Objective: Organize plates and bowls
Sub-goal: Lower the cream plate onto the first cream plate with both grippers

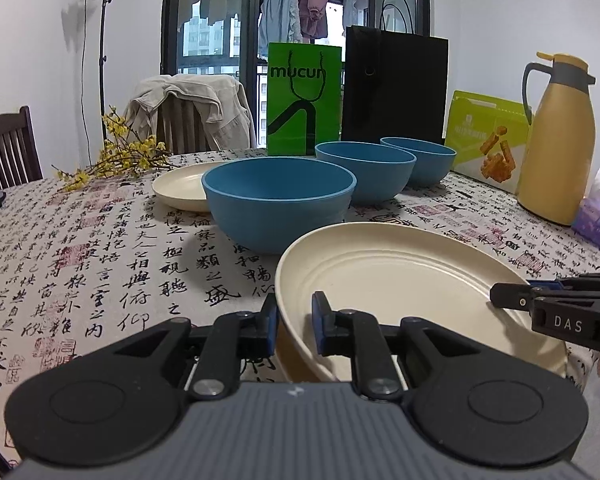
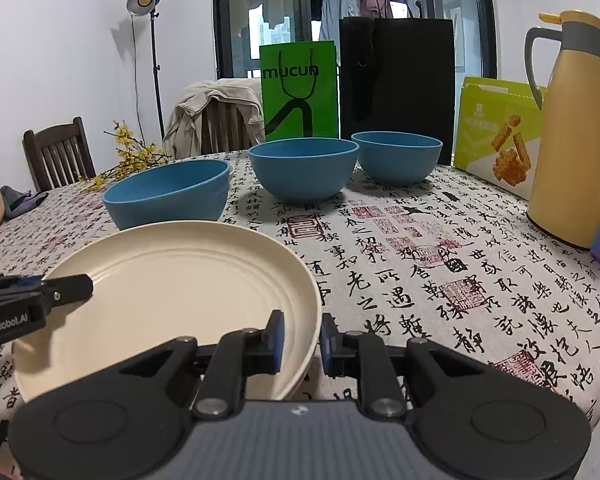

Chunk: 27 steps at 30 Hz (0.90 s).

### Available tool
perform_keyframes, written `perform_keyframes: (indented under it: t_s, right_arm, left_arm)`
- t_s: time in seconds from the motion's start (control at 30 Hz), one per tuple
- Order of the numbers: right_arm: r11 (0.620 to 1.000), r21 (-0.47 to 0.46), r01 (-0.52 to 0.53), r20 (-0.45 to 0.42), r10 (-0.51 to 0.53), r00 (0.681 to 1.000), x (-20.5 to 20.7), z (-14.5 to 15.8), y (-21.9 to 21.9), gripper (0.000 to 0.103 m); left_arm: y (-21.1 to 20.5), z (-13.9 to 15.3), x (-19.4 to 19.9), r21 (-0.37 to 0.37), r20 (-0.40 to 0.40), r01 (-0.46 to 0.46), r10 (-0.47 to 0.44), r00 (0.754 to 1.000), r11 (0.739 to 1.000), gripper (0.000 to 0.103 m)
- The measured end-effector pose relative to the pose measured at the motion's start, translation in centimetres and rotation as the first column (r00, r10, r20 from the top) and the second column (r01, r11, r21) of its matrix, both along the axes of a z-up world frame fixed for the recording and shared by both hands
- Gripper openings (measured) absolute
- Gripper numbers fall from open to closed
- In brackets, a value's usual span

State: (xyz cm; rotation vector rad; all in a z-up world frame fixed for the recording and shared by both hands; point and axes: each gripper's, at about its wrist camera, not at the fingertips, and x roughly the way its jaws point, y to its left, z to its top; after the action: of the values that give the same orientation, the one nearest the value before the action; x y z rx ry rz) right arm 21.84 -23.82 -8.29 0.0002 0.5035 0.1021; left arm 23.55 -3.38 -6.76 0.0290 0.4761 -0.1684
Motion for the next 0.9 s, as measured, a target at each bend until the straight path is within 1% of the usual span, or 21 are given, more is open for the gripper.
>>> perform_keyframes:
  t_s: [0.13, 0.3, 0.47, 0.53, 0.6, 0.7, 0.9]
  right_arm:
    - [1.000, -0.007, -0.003, 0.008, 0.004, 1.000, -0.1, -0.1, 0.0, 0.019]
    - [1.000, -0.020, -0.006, 0.017, 0.007, 1.000, -0.2, -0.2, 0.1, 0.018]
    - [1.000, -0.023, -0.007, 0.020, 0.008, 1.000, -0.3, -0.3, 0.2, 0.018]
    - [0.999, -0.032, -0.007, 0.022, 0.008, 1.000, -0.4, -0.4, 0.3, 0.018]
    - [0.999, -0.031, -0.008, 0.023, 0.009, 1.000, -0.4, -0.5, 0.3, 0.018]
    - [1.000, -0.029, -0.012, 0.025, 0.013, 1.000, -0.4, -0.6, 0.2, 0.018]
    - [0.999, -0.033, -0.016, 0.023, 0.016, 1.000, -0.4, -0.5, 0.2, 0.018]
  left_arm:
    - [-0.3, 0.0, 0.0, 0.033, 0.005, -0.002, 0.002, 1.000, 0.999, 0.017]
    - [-1.0, -0.2, 0.1, 0.095, 0.006, -0.006, 0.005, 1.000, 0.995, 0.018]
    - [-0.8, -0.1, 0.4, 0.092, -0.010, -0.003, 0.004, 1.000, 0.996, 0.018]
    - [-0.8, -0.3, 0.7, 0.098, -0.030, -0.006, 0.009, 1.000, 0.995, 0.018]
    - [-0.6, -0.6, 1.0, 0.085, -0.052, -0.008, 0.012, 0.999, 0.996, 0.019]
    - [-0.3, -0.6, 1.1, 0.065, -0.059, -0.004, 0.008, 0.998, 0.998, 0.019]
    - [-0.5, -0.6, 1.1, 0.071, -0.058, -0.005, 0.009, 0.998, 0.997, 0.019]
